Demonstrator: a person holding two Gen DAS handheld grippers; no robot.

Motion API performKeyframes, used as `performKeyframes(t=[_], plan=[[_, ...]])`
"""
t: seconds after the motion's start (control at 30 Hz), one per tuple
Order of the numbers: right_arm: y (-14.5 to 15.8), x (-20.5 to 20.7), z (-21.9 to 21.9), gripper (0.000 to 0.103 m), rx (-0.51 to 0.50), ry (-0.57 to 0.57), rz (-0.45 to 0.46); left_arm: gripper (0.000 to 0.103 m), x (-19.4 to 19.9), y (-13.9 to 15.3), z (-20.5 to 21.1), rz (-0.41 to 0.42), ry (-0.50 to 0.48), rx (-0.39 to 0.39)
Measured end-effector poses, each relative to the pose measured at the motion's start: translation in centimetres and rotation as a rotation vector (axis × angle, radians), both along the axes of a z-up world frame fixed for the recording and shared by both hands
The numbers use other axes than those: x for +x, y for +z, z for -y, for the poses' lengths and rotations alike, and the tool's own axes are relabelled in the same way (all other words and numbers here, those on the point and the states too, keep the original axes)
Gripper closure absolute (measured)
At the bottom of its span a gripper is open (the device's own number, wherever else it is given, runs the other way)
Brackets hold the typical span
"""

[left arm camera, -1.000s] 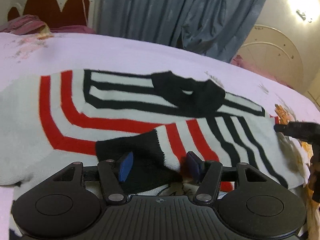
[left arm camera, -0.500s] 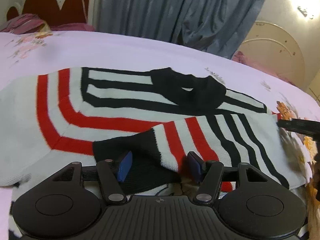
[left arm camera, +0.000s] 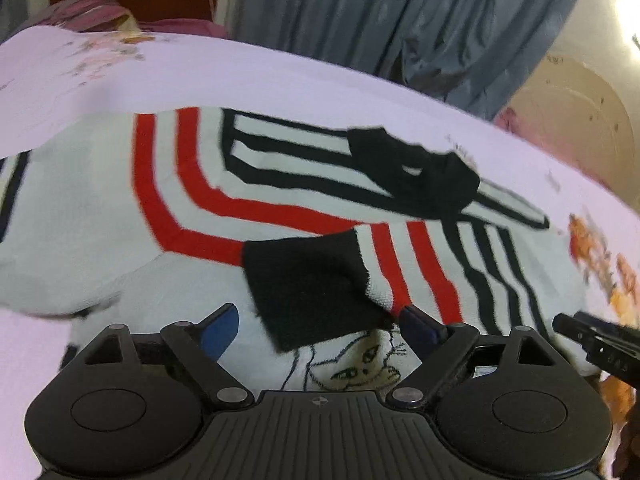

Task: Fold small clothes
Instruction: 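Move the left tool to the other sleeve's black cuff and grasp it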

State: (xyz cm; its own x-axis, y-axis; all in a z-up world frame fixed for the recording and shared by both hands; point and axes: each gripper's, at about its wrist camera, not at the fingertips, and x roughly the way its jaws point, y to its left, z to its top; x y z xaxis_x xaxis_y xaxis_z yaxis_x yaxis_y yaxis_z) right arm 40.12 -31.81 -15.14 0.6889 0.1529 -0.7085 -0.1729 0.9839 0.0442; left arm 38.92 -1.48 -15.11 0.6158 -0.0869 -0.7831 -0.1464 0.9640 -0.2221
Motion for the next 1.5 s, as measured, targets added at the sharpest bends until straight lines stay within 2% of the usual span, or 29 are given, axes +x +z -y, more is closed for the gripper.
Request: performKeyframes(t=[0.07,0.13,0.23,0.4,0.63,0.9,1.1,1.2,1.5], plan=[[0.9,-0.5,0.0,0.053,0.059,-0.002,0.016,0.016,-1.1,0.5,-0.8,0.001,0.023,-0.015],[0.7,-0.8,-0.2,0.046,0.072,0.0,0.019,0.016,-2.4,0.9,-1.8,0.004,0.041,-0.028],[-0.7,-0.7,-1.1,0.046,0.054,-0.006,-0.033,0.016,-4.2,1.3,-3.9,-0.004,0.083,-0.021],[1.2,-2.0,-2.7,0.047,0.104,0.005,0.012,0.016,-6.9,1.9,-8.2,0.008,0.161,-0.04],[3.5,-3.9,-9.2,0.041,0.137,0.099,0.05,0.016,-8.9,1.4,-14.9,0.005,0.234,-0.063],[2.9,-4.2,-17.7,0.041,0.129,0.165,0.032,0.016,-11.0,-0.2,-24.9,0.001,0.383,-0.141],[2.8,-4.2,-22.5,0.041,0.12,0.199,0.034,0.016,-11.5,-1.5,-31.3,0.029,0.459,-0.165],[2.7,-3.9,-24.2,0.041,0.115,0.205,0.035,0.016,-11.1,-2.6,-33.7,0.043,0.479,-0.21],[1.5,-2.6,-26.6,0.041,0.084,0.187,0.022,0.017,-8.7,-3.9,-36.2,0.169,0.447,-0.242]])
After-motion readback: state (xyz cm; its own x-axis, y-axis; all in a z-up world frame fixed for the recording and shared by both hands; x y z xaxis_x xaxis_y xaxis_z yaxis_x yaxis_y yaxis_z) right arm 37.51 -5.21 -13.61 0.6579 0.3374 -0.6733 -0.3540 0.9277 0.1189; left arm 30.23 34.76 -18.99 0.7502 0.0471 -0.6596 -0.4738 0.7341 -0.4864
